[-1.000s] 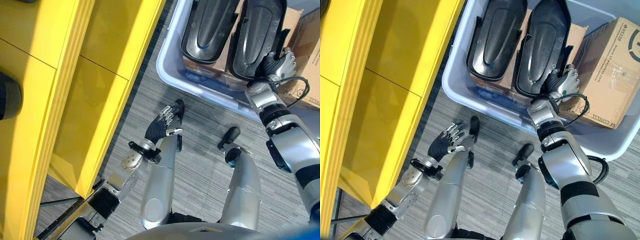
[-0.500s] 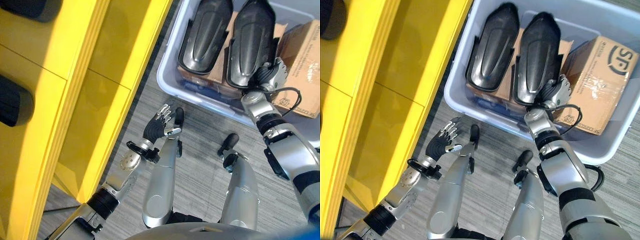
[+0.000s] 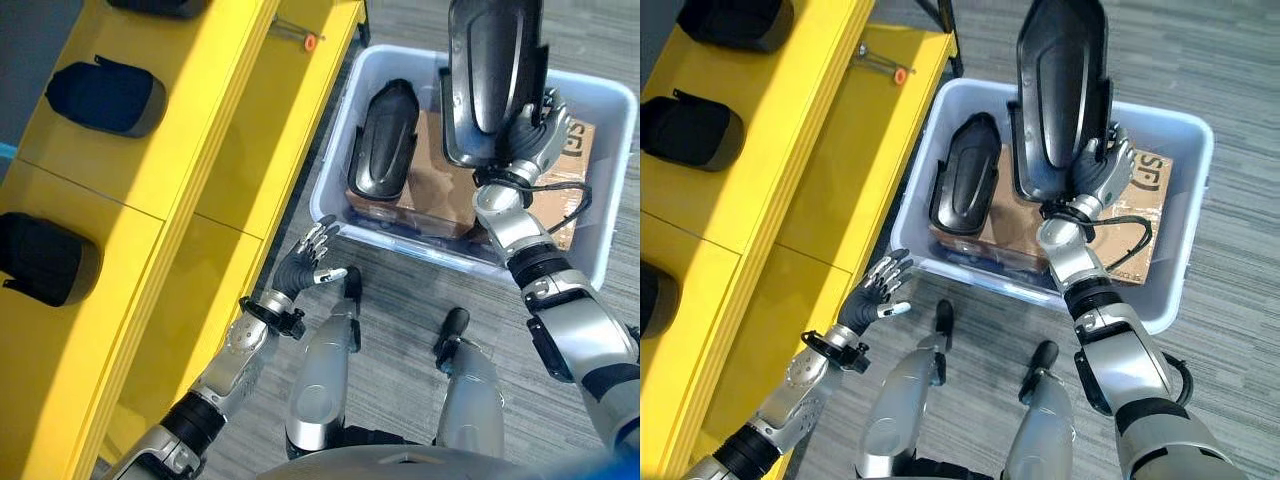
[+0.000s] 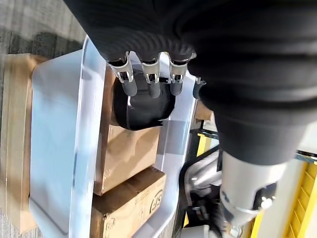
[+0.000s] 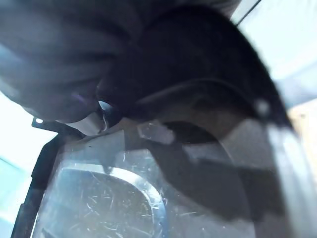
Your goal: Move parts from the plastic box to the shelf.
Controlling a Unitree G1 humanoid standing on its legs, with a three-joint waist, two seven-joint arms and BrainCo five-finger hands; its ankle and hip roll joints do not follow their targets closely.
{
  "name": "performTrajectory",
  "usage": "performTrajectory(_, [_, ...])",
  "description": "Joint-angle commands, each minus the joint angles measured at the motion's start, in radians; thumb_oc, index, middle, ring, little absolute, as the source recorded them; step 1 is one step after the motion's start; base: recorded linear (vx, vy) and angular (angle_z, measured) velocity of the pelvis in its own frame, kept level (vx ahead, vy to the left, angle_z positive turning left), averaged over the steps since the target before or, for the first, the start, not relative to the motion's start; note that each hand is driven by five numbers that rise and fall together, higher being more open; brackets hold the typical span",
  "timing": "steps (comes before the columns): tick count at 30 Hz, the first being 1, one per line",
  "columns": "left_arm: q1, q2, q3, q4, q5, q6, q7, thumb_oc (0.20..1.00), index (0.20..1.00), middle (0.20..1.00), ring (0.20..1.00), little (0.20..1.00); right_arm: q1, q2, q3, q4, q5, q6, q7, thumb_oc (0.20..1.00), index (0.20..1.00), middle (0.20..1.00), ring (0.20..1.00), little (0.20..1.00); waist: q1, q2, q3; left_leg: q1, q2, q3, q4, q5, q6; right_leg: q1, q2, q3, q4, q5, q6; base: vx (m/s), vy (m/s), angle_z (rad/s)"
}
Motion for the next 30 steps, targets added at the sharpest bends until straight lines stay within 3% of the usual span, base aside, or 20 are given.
performTrajectory(1, [0.002, 0.033, 0.002, -0.034, 0.028, -0.070, -0.029, 1.000, 1.000, 1.000, 1.000, 1.000, 0.011, -0.043, -0.049, -0.131, -0.029, -0.057, 0.004, 0.200, 0.200, 0.200, 0.200, 0.200, -0.008, -0.019, 0.006, 0.028, -0.028, -0.053, 0.028, -0.077, 0.009, 0.124, -0.019, 0.029, -0.007, -0.016, 0.008, 0.14, -0.112, 0.05])
performTrajectory(5, [0.017, 0.038, 0.012, -0.019, 0.015, -0.073, -0.075, 1.000, 1.000, 1.000, 1.000, 1.000, 0.073, -0.027, -0.058, -0.173, -0.002, -0.066, 0.030, 0.200, 0.200, 0.200, 0.200, 0.200, -0.027, -0.015, -0.025, 0.058, -0.043, -0.081, -0.007, -0.066, 0.012, 0.159, 0.005, 0.072, -0.035, -0.015, 0.008, 0.09, -0.056, 0.16])
performTrajectory(10, [0.033, 0.044, 0.031, -0.027, 0.005, -0.043, -0.146, 1.000, 1.000, 1.000, 1.000, 1.000, 0.194, 0.006, -0.074, -0.300, 0.073, -0.075, 0.130, 0.200, 0.200, 0.200, 0.200, 0.200, -0.069, -0.022, -0.078, 0.069, -0.075, -0.174, -0.043, -0.053, 0.018, 0.180, 0.087, 0.194, -0.033, -0.048, -0.013, 0.09, -0.106, 0.33])
performTrajectory(17, [0.105, 0.006, 0.118, -0.045, -0.017, -0.009, -0.199, 1.000, 1.000, 1.000, 1.000, 1.000, 0.375, 0.034, -0.058, -0.450, 0.137, -0.080, 0.275, 0.200, 0.200, 0.200, 0.200, 0.200, -0.074, -0.037, -0.125, 0.072, -0.092, -0.253, -0.029, -0.044, 0.016, 0.166, 0.174, 0.190, 0.079, -0.128, -0.086, 0.02, -0.131, 0.45])
performTrajectory(18, [0.139, -0.013, 0.141, -0.047, -0.084, -0.017, -0.213, 1.000, 1.000, 1.000, 1.000, 1.000, 0.410, 0.043, -0.040, -0.469, 0.156, -0.077, 0.291, 0.200, 0.200, 0.200, 0.200, 0.200, -0.065, -0.045, -0.136, 0.076, -0.085, -0.272, -0.034, -0.031, 0.010, 0.166, 0.199, 0.177, 0.109, -0.144, -0.104, 0.03, -0.231, 0.41])
performTrajectory(22, [0.173, -0.051, 0.176, -0.061, -0.091, -0.042, -0.258, 1.000, 1.000, 1.000, 1.000, 1.000, 0.518, 0.082, -0.026, -0.535, 0.150, -0.071, 0.273, 0.200, 0.200, 0.200, 0.200, 0.200, -0.078, -0.049, -0.155, 0.066, -0.033, -0.183, -0.065, 0.020, -0.017, 0.188, 0.213, 0.116, 0.131, -0.169, -0.111, -0.03, -0.120, 0.51])
performTrajectory(23, [0.157, -0.075, 0.180, -0.071, -0.072, -0.010, -0.317, 1.000, 1.000, 1.000, 1.000, 1.000, 0.617, 0.087, -0.029, -0.591, 0.145, -0.078, 0.247, 0.200, 0.200, 0.200, 0.200, 0.200, -0.120, -0.055, -0.166, 0.076, 0.032, -0.030, -0.056, 0.031, -0.031, 0.211, 0.190, 0.045, 0.132, -0.173, -0.106, -0.17, 0.020, 1.76])
performTrajectory(29, [0.104, -0.085, 0.158, -0.065, 0.022, -0.001, -0.206, 1.000, 1.000, 1.000, 1.000, 1.000, 0.669, 0.054, 0.001, -0.621, 0.220, -0.131, 0.327, 0.200, 0.200, 0.200, 0.200, 0.200, -0.190, -0.126, -0.193, 0.189, 0.114, 0.048, 0.134, -0.092, -0.003, 0.198, 0.080, 0.036, 0.168, -0.155, -0.093, -0.10, 0.357, 0.99])
performTrajectory(30, [0.096, -0.078, 0.147, -0.067, 0.083, 0.000, -0.163, 1.000, 1.000, 1.000, 1.000, 1.000, 0.667, 0.047, 0.002, -0.614, 0.251, -0.145, 0.366, 0.200, 0.200, 0.200, 0.200, 0.200, -0.193, -0.120, -0.203, 0.238, 0.092, 0.047, 0.106, -0.123, 0.008, 0.184, 0.051, 0.043, 0.177, -0.135, -0.070, -0.02, 0.922, 0.18])
